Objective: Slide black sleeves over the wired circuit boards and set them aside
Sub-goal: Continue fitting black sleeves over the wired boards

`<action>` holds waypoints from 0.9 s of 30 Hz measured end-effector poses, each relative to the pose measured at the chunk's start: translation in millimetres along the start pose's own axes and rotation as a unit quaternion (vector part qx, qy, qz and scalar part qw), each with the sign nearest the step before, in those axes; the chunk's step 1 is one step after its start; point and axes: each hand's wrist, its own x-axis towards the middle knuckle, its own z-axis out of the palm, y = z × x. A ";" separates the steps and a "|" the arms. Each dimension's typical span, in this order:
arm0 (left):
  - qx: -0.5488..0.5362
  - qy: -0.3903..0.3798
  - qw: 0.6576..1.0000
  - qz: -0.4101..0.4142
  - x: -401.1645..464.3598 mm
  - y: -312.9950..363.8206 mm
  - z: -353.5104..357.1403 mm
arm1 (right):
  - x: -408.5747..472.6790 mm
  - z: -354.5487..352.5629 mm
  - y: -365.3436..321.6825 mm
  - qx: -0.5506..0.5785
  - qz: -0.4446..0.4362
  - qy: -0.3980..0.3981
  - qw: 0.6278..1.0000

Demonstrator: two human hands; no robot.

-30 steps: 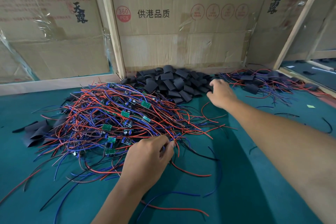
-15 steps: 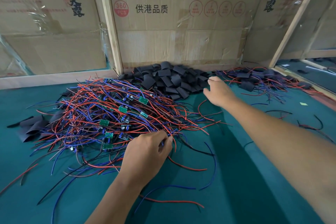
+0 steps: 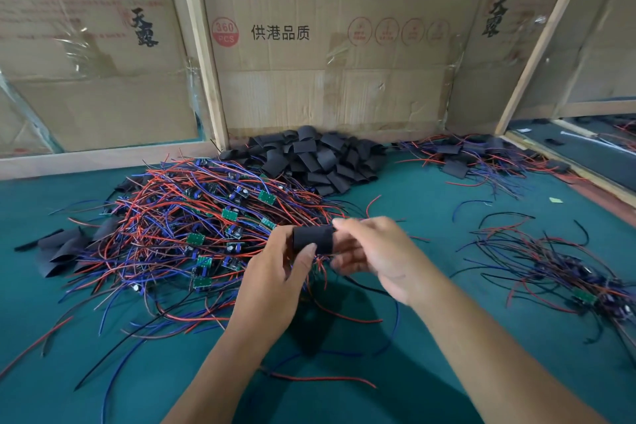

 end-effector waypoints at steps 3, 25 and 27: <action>-0.062 0.021 0.997 -0.048 2.3 3.1 1.9 | -2.3 -3.0 11.8 -0.256 -0.153 0.035 0.954; 0.238 0.242 0.935 -0.102 16.1 -22.1 -39.2 | -2.1 -1.4 28.1 -0.580 -0.217 -0.033 0.785; 0.238 0.241 0.937 -0.090 15.9 -22.0 -37.1 | -3.6 -4.6 27.8 -0.559 -0.172 -0.076 0.808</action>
